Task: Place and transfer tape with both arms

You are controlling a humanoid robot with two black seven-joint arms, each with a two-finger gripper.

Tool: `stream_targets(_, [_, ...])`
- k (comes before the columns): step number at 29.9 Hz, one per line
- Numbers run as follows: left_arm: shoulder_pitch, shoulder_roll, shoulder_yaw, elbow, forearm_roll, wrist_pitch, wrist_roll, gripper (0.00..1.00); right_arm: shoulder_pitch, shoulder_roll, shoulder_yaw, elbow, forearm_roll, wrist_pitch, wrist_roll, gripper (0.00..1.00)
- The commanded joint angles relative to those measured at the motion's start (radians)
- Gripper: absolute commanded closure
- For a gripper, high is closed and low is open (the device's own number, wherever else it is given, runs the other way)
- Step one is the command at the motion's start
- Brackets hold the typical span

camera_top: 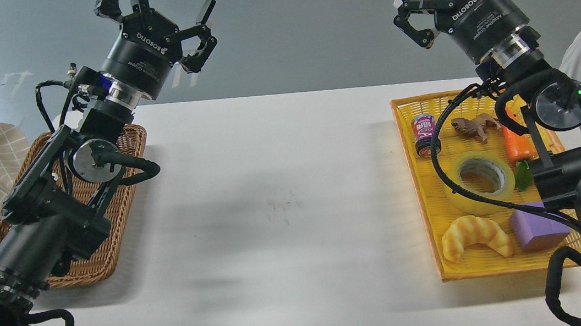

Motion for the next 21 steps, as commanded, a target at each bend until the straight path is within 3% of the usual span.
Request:
stream_targets(1, [0.001, 0.0, 0.0, 0.0, 0.0, 0.0, 0.001, 0.02, -0.001, 0.0, 0.0, -0.001, 0.0, 0.0, -0.001, 0.0])
stream_targets(21, [0.0, -0.019, 0.0, -0.001, 0.0, 0.0, 0.004, 0.02, -0.004, -0.015, -0.001, 0.002, -0.006, 0.0, -0.001, 0.0])
